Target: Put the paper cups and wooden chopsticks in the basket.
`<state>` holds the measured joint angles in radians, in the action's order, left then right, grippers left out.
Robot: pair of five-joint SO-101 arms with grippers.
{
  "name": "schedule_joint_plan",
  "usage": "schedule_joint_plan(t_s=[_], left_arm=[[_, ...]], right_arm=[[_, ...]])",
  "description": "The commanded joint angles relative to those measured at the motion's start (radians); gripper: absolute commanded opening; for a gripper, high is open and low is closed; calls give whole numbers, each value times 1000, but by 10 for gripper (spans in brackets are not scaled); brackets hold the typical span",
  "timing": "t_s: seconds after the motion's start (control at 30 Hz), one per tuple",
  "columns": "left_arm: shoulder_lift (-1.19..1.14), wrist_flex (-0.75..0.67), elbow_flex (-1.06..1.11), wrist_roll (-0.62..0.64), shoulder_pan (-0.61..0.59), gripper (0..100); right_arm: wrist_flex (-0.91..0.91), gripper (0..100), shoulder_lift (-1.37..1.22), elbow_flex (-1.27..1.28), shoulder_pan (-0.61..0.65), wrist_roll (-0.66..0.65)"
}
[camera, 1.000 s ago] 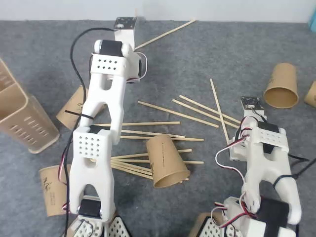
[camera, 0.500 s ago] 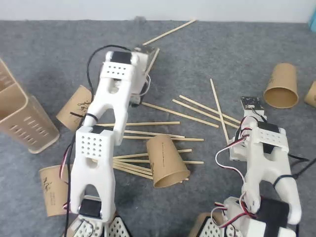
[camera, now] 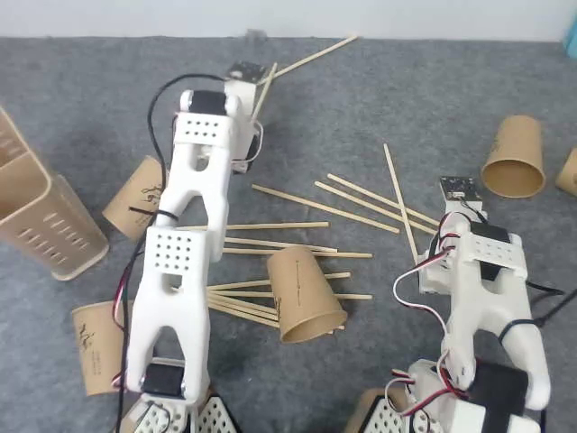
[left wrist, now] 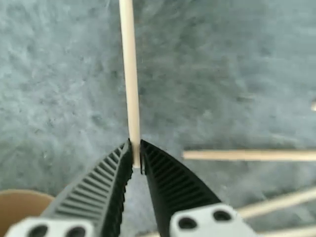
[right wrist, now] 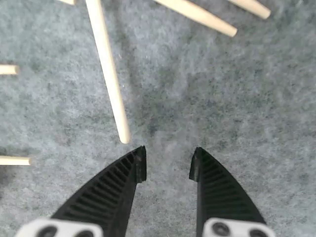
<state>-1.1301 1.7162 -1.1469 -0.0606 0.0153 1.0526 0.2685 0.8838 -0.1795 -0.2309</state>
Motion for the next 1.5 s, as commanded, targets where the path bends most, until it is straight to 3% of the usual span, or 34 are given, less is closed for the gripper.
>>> schedule_joint_plan(t_s=[0.0,0.23,0.5,0.87,1.0,1.17,1.47], left_arm=[[-40,44,-143,-5,-35,14],[6,38,-91,-29,-120,14],[18,41,137,-368,-41,13],[164,40,170,-631,-34,13],[241,37,165,-618,-34,13],[273,-57,165,-462,-43,13],[123,-285,165,-534,-118,13]], right_arm=[[-8,165,50,-3,1,-15],[-7,165,50,-3,1,-15],[-7,165,50,-3,1,-15],[-10,165,50,-3,1,-15],[-10,165,50,-3,1,-17],[-12,165,50,-3,1,-17],[-7,165,50,-3,1,-15]])
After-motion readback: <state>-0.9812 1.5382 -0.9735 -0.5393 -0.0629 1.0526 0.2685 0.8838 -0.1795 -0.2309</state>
